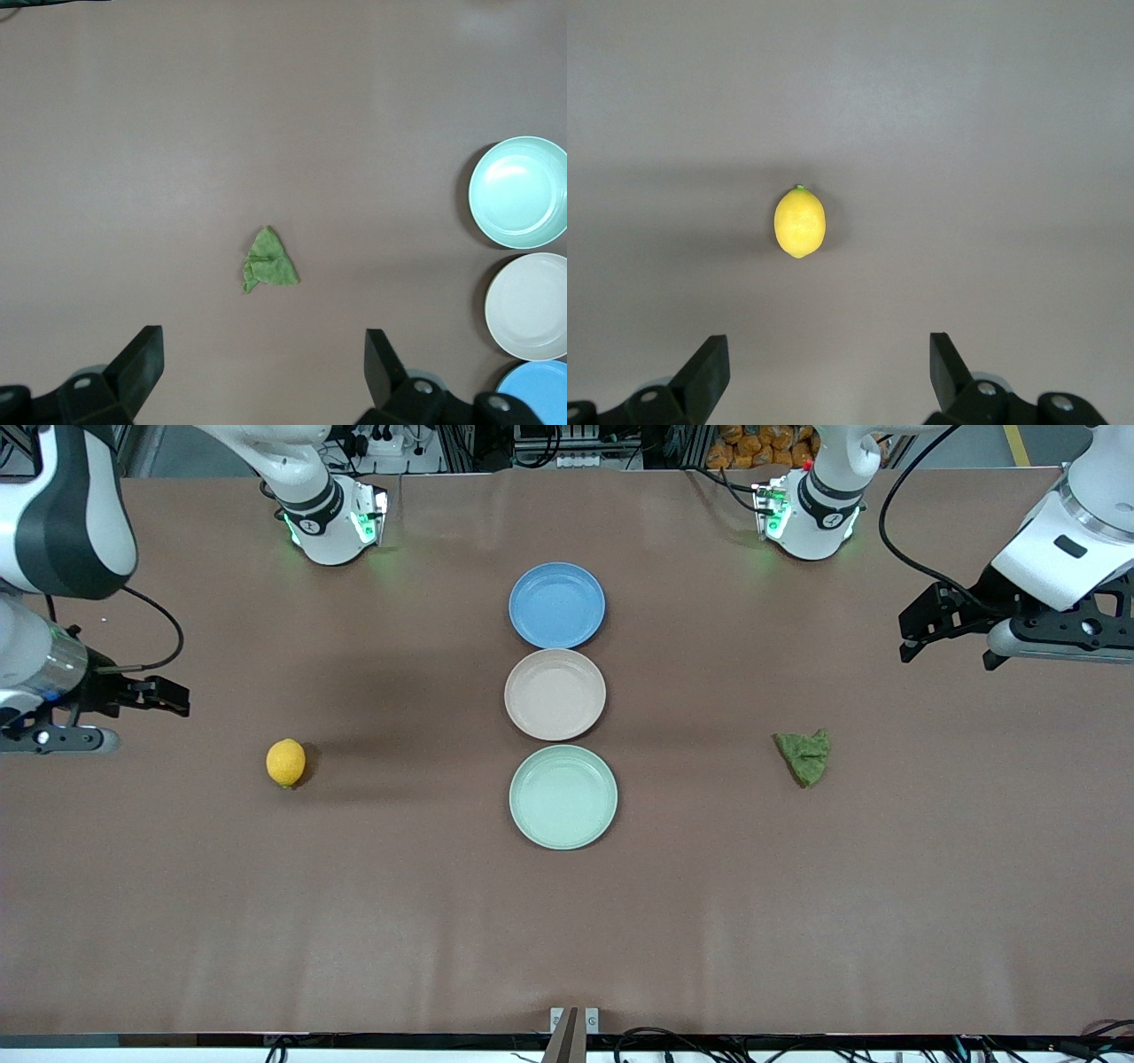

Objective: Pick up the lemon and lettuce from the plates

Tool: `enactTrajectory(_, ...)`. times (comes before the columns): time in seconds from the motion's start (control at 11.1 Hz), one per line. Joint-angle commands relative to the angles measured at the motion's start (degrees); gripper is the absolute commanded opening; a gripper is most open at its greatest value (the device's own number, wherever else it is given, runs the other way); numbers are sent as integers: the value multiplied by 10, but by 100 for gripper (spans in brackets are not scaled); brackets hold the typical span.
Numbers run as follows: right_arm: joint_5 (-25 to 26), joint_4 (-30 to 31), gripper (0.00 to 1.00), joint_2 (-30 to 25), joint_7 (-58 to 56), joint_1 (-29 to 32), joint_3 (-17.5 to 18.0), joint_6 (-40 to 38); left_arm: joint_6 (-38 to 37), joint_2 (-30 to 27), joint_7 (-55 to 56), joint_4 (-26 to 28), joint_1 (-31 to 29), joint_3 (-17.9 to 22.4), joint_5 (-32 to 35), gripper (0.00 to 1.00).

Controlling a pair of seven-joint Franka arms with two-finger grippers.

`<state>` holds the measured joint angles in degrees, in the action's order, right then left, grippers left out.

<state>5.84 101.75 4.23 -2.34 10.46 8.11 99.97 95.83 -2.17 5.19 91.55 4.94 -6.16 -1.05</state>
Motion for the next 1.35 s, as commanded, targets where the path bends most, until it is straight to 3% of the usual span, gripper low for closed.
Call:
enactTrajectory(0.0,0,-77,100,-2,1,-18,-3,-67,-13,6,-16,-14,1,0,-6,100)
enactTrajectory(0.27,-46,-135,100,-9,-2,-20,-6,-97,-13,4,-7,-14,1,-10,-6,100)
enactTrajectory(0.45,-49,-159,100,-17,-1,-20,-6,-108,-13,5,-3,-15,-3,-15,-6,100)
enactTrajectory(1.26,-51,-179,100,-26,3,-21,-6,-94,-13,6,-1,-13,-6,-14,-5,100)
